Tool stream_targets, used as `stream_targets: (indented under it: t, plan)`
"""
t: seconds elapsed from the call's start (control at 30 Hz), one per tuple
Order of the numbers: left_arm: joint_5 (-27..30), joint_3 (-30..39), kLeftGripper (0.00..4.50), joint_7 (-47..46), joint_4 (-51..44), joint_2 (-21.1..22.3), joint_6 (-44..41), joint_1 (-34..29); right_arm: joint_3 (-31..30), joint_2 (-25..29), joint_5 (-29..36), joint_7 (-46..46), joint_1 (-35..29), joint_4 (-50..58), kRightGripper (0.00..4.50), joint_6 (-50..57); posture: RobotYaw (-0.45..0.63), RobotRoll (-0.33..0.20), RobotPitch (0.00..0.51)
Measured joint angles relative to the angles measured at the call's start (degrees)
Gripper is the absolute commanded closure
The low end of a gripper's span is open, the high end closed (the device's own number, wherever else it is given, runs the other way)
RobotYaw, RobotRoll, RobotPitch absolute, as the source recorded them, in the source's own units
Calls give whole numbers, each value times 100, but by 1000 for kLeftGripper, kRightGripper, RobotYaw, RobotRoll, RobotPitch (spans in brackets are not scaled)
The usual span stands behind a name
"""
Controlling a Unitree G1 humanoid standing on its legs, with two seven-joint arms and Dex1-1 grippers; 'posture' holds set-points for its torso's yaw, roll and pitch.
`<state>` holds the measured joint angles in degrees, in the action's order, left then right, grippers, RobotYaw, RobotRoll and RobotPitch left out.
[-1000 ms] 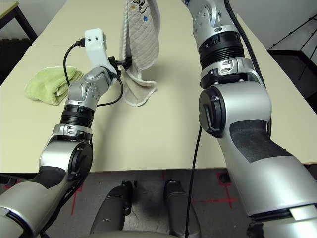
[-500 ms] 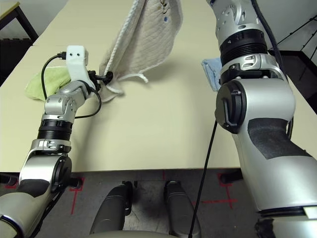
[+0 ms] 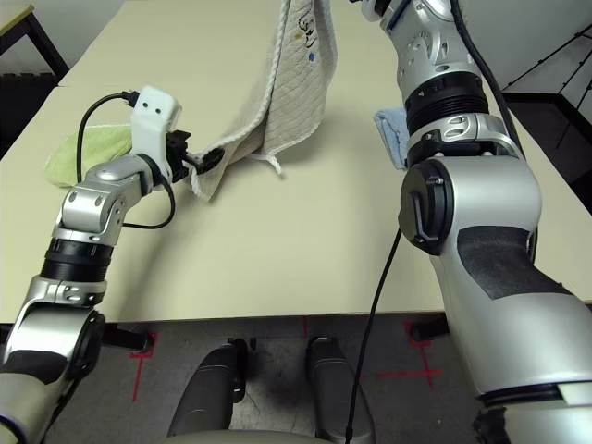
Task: Fold the towel and set it aside.
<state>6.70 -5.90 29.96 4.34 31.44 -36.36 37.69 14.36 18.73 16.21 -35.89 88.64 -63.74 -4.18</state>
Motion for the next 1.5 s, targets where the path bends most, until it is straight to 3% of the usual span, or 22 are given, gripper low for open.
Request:
stream_targets:
  t: [0.23, 0.37, 0.47, 0.6, 0.8, 1.07, 1.3, 1.5]
  plan:
    - [128, -165, 0, 1024, -920, 725, -214, -292, -7, -87, -63, 2, -21, -13, 4438, 0, 53, 0, 148]
    - [318, -131, 0, 1244, -1129, 771, -507, -326, -6, -83, -73, 5, -21, -86, 4438, 0, 54, 0, 148]
    - [621, 25, 0, 1278, -1422, 661, -1029, -384, -6, -82, -75, 7, -21, -96, 4438, 0, 54, 0, 149]
    - [1113, 269, 0, 1055, -1801, 172, -2055, -456, -6, -81, -104, 7, -21, -96, 4438, 0, 51, 0, 150]
    - [1384, 471, 0, 408, -2417, -141, -3474, -461, -4, -71, -121, 12, -21, -96, 4438, 0, 51, 0, 151]
    - [1050, -196, 0, 187, -2620, 286, -2855, -791, 14, -61, -112, -2, 141, -178, 4438, 6, 65, 0, 147]
    - [788, -789, 0, 5, -2658, -35, -2276, -795, 78, -183, -33, -93, 473, -180, 4438, 24, 66, 0, 145]
    - [396, -829, 0, -332, -2138, -308, -1686, -578, 97, -263, -35, -91, 589, -207, 4438, 68, 54, 0, 152]
